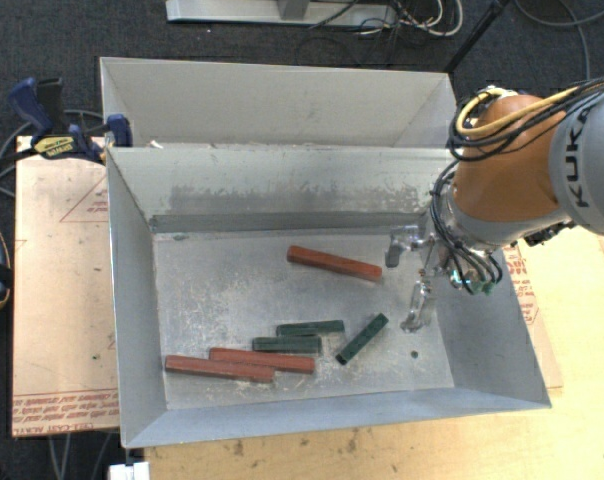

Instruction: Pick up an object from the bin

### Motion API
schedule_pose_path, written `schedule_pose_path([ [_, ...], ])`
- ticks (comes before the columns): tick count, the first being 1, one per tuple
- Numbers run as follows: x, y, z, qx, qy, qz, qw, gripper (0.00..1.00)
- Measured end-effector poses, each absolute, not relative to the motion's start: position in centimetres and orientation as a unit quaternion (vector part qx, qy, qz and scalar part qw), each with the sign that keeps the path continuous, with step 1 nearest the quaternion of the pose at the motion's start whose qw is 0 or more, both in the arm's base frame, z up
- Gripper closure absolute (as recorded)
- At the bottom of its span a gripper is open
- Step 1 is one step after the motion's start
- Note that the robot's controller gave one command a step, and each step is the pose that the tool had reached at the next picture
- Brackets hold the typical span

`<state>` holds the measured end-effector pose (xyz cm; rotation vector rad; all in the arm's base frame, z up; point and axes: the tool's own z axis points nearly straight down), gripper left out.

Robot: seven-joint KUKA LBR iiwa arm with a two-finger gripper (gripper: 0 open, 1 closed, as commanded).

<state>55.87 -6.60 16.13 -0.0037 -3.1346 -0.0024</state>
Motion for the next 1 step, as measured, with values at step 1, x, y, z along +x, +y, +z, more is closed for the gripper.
schedule_pose_path([
  [1, 51.77, -6.48, 6.85, 0.194, -0.981, -0.001, 0.001, 0.0],
])
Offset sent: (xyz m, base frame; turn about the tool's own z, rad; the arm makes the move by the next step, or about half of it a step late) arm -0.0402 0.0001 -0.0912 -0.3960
